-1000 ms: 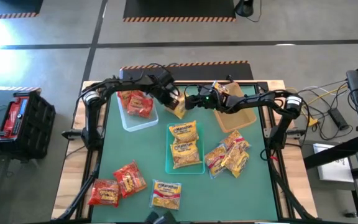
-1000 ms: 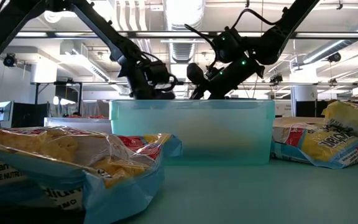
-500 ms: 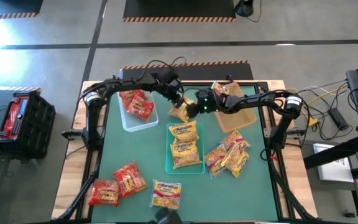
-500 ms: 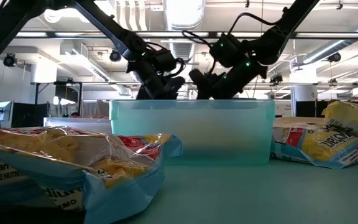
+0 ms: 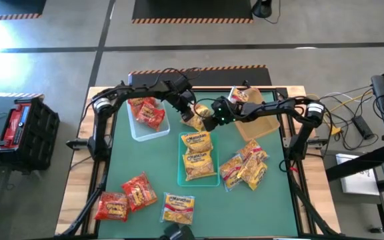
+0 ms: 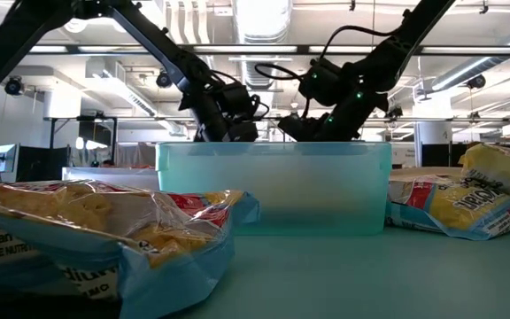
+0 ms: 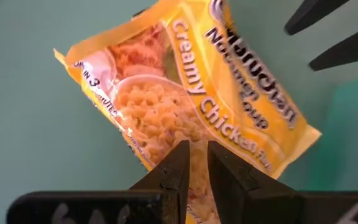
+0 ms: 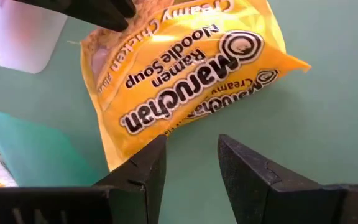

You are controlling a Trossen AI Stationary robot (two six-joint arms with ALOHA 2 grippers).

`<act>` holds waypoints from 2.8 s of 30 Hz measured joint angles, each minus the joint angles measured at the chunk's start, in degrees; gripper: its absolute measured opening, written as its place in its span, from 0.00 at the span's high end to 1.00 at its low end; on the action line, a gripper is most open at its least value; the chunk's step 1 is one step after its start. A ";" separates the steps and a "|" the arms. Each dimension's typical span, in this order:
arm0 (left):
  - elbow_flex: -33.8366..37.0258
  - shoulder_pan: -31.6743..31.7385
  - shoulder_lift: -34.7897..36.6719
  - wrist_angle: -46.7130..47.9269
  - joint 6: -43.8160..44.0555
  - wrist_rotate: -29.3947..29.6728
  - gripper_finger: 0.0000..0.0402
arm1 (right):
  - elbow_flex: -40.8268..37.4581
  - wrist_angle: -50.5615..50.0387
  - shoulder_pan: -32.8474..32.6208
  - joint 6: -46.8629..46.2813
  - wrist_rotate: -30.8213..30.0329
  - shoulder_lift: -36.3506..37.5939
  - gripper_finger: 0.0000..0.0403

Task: Sort Maruchan noodles
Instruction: Put the yellow noodle pack into the blue bin

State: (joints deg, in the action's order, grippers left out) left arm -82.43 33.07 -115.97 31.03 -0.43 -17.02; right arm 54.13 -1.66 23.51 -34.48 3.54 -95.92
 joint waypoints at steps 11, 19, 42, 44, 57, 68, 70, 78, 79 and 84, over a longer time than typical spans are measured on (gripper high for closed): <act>-0.04 -0.65 -0.34 3.94 3.05 -1.07 0.90 | 0.00 0.30 0.13 4.35 -8.29 -1.29 0.67; 0.09 -1.86 -0.47 2.33 5.70 -9.57 0.90 | 0.00 4.77 0.15 5.07 -12.76 -1.46 0.67; 0.09 0.33 0.38 3.41 -14.65 -3.38 0.90 | -0.02 1.68 -3.15 -11.48 -0.08 0.50 0.67; 0.09 0.31 0.38 3.79 -15.22 -3.45 0.90 | -0.02 1.69 -3.36 -11.56 -0.16 0.14 0.67; 0.09 -0.55 0.41 4.72 -14.41 -3.47 0.90 | -0.02 2.79 -3.14 -9.13 -8.67 -3.61 0.67; 0.09 -2.97 0.41 5.35 -13.56 -7.58 0.90 | 0.00 14.54 -0.80 -3.86 -12.77 -5.92 0.67; 0.08 -3.11 0.41 4.60 -12.63 -7.66 0.90 | -0.02 14.56 -0.42 -3.92 -12.63 -5.97 0.67; 0.09 -2.44 0.45 4.43 -11.03 -7.43 0.90 | -0.02 10.46 -0.11 -4.78 -7.14 -3.84 0.67; 0.07 -2.45 0.45 4.26 -11.03 -7.26 0.90 | -0.02 10.29 -0.10 -5.22 -6.37 -3.85 0.67; 1.18 -2.52 0.46 3.77 -11.05 -0.16 0.90 | -0.02 10.42 0.18 -7.73 -3.22 -3.85 0.66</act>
State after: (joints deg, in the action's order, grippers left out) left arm -81.26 30.55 -115.52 34.80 -11.48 -17.18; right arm 54.11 8.75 23.68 -42.21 0.32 -99.77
